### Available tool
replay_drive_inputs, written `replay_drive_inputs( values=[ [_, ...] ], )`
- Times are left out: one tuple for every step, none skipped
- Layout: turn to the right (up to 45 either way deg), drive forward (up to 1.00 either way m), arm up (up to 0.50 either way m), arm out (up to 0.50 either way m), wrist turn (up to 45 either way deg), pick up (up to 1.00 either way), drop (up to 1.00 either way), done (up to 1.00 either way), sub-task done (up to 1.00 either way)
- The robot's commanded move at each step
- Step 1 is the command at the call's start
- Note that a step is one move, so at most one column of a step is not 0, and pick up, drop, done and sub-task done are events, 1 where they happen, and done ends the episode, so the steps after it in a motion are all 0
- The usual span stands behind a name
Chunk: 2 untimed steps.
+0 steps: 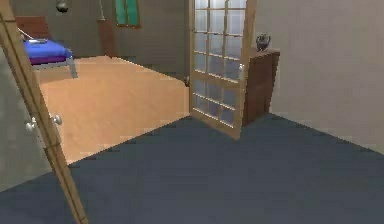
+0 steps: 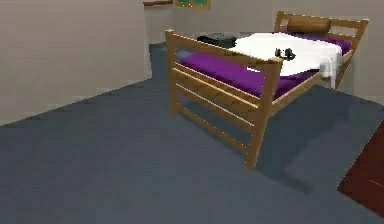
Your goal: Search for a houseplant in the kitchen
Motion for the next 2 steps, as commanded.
replay_drive_inputs(
  values=[
    [45.0,0.0,0.0,0.0,0.0,0.0,0.0,0.0,0.0],
    [45.0,0.0,0.0,0.0,0.0,0.0,0.0,0.0,0.0]
  ],
)
